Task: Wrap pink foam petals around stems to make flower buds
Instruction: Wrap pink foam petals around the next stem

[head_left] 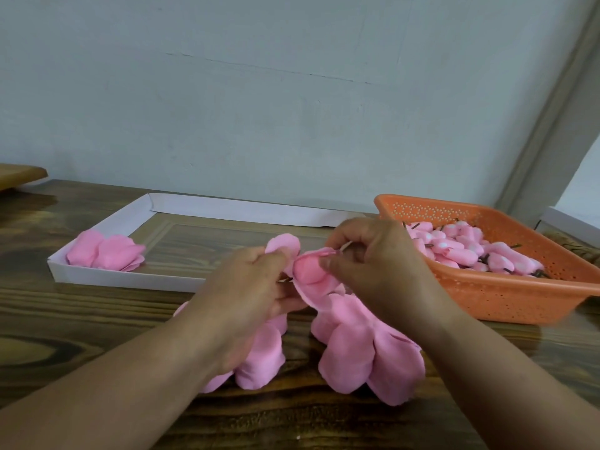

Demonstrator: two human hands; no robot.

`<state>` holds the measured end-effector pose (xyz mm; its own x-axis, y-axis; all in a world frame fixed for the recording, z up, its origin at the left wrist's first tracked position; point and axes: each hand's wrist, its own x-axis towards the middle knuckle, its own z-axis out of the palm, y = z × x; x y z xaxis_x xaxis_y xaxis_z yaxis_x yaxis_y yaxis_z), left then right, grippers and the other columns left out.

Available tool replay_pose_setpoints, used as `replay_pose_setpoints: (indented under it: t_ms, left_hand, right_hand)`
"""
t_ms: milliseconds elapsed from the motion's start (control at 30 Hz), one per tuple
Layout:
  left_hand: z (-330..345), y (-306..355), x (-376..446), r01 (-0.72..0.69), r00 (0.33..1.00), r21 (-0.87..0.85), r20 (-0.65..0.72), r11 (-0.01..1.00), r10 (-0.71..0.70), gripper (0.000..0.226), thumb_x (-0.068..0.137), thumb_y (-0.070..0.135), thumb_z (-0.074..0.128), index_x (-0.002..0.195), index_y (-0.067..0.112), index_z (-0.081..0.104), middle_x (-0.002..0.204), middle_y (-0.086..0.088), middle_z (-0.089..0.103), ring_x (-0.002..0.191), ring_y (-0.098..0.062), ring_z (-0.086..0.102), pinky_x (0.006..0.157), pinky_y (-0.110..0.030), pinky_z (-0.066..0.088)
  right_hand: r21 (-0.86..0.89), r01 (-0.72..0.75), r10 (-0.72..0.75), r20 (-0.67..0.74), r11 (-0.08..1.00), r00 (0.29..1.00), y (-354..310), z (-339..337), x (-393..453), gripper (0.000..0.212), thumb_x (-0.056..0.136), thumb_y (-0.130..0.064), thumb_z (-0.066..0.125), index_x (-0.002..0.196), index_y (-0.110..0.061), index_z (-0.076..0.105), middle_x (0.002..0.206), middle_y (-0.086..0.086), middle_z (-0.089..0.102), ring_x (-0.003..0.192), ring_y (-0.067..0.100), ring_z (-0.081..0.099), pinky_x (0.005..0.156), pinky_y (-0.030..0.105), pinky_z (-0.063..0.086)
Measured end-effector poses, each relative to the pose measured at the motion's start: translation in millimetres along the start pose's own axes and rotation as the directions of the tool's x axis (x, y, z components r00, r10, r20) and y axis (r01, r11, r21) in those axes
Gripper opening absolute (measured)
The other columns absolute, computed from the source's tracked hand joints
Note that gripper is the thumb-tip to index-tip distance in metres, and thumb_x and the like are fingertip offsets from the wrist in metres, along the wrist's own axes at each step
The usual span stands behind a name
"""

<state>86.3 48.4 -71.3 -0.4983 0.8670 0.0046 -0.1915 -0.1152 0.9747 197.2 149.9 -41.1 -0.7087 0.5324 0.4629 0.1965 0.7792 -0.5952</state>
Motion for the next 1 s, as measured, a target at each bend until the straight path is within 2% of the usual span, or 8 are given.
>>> replay_pose_setpoints:
  t_ms: [100, 200, 333, 500, 567, 700, 867, 1000]
  left_hand:
    - [-2, 2, 1, 0.034, 0.999, 0.029, -0.023, 0.999, -0.033, 0.027, 0.096, 0.017, 0.043, 0.097, 0.001, 0.065, 0.089, -0.017, 0.074, 0.083, -0.029, 0.073, 0.074, -0.035, 0.060]
    - [-2, 2, 1, 0.071, 0.996, 0.058, -0.060, 0.996, -0.067, 0.027, 0.095, 0.013, 0.043, 0.102, 0.000, 0.066, 0.092, -0.021, 0.073, 0.087, -0.034, 0.071, 0.083, -0.043, 0.058]
    - [0, 1, 0, 0.067, 0.997, 0.156, -0.040, 0.985, -0.062, 0.034, 0.097, 0.012, 0.041, 0.084, 0.006, 0.072, 0.084, -0.019, 0.074, 0.080, -0.029, 0.073, 0.076, -0.040, 0.060]
    - [0, -2, -3, -0.001, 0.999, 0.316, 0.032, 0.949, -0.009, 0.042, 0.101, 0.027, 0.038, 0.077, 0.020, 0.072, 0.082, -0.011, 0.075, 0.082, -0.023, 0.073, 0.089, -0.043, 0.054]
    - [1, -3, -5, 0.001, 0.998, 0.310, 0.065, 0.951, -0.023, 0.046, 0.100, 0.043, 0.035, 0.079, 0.024, 0.073, 0.084, -0.010, 0.075, 0.083, -0.022, 0.073, 0.090, -0.042, 0.053]
    - [1, -2, -7, 0.034, 0.981, 0.261, 0.176, 0.965, -0.082, 0.079, 0.071, 0.077, 0.030, 0.083, 0.014, 0.075, 0.092, -0.019, 0.073, 0.090, -0.025, 0.072, 0.089, -0.038, 0.054]
    - [0, 1, -8, -0.015, 0.970, 0.212, 0.241, 0.977, -0.037, 0.073, 0.068, 0.079, 0.027, 0.091, 0.027, 0.072, 0.099, -0.025, 0.070, 0.094, -0.030, 0.071, 0.088, -0.042, 0.055]
    - [0, 1, -10, -0.050, 0.965, 0.230, 0.262, 0.972, -0.012, 0.076, 0.066, 0.081, 0.029, 0.106, 0.028, 0.065, 0.100, -0.027, 0.068, 0.094, -0.032, 0.070, 0.088, -0.044, 0.055]
  right_hand:
    - [-0.113, 0.089, -0.085, 0.039, 0.990, 0.996, -3, 3, -3, 0.018, 0.078, 0.004, 0.062, 0.070, -0.012, 0.065, 0.064, -0.011, 0.050, 0.061, 0.004, 0.048, 0.063, 0.010, 0.036]
    - [-0.212, 0.160, -0.139, 0.108, 0.964, 0.984, -7, 8, -5, 0.016, 0.076, 0.005, 0.059, 0.078, -0.007, 0.068, 0.076, 0.002, 0.056, 0.071, 0.014, 0.050, 0.066, 0.029, 0.041]
    - [-0.246, 0.239, -0.185, 0.221, 0.939, 0.958, -11, 8, -6, 0.019, 0.078, 0.006, 0.054, 0.079, -0.007, 0.067, 0.084, 0.003, 0.056, 0.081, 0.021, 0.054, 0.072, 0.038, 0.044]
    - [-0.213, 0.221, -0.177, 0.204, 0.952, 0.963, -11, 9, -5, 0.013, 0.079, 0.001, 0.059, 0.081, -0.007, 0.069, 0.081, -0.001, 0.055, 0.078, 0.015, 0.052, 0.069, 0.030, 0.042]
    - [-0.193, 0.194, -0.156, 0.195, 0.962, 0.968, -10, 12, -6, 0.013, 0.080, -0.001, 0.061, 0.083, -0.008, 0.070, 0.080, -0.003, 0.055, 0.077, 0.012, 0.051, 0.068, 0.026, 0.041]
    - [-0.186, 0.171, -0.138, 0.179, 0.968, 0.974, -10, 17, -8, 0.016, 0.079, -0.001, 0.059, 0.087, -0.010, 0.069, 0.084, -0.002, 0.058, 0.078, 0.012, 0.053, 0.070, 0.027, 0.042]
    - [-0.206, 0.172, -0.140, 0.161, 0.963, 0.977, -12, 17, -7, 0.024, 0.080, -0.002, 0.057, 0.098, -0.017, 0.064, 0.070, -0.017, 0.043, 0.062, -0.001, 0.041, 0.059, 0.012, 0.034]
    - [-0.220, 0.200, -0.147, 0.235, 0.955, 0.961, -17, 15, -9, 0.026, 0.084, -0.004, 0.053, 0.103, -0.016, 0.066, 0.077, -0.012, 0.043, 0.071, 0.006, 0.047, 0.065, 0.021, 0.040]
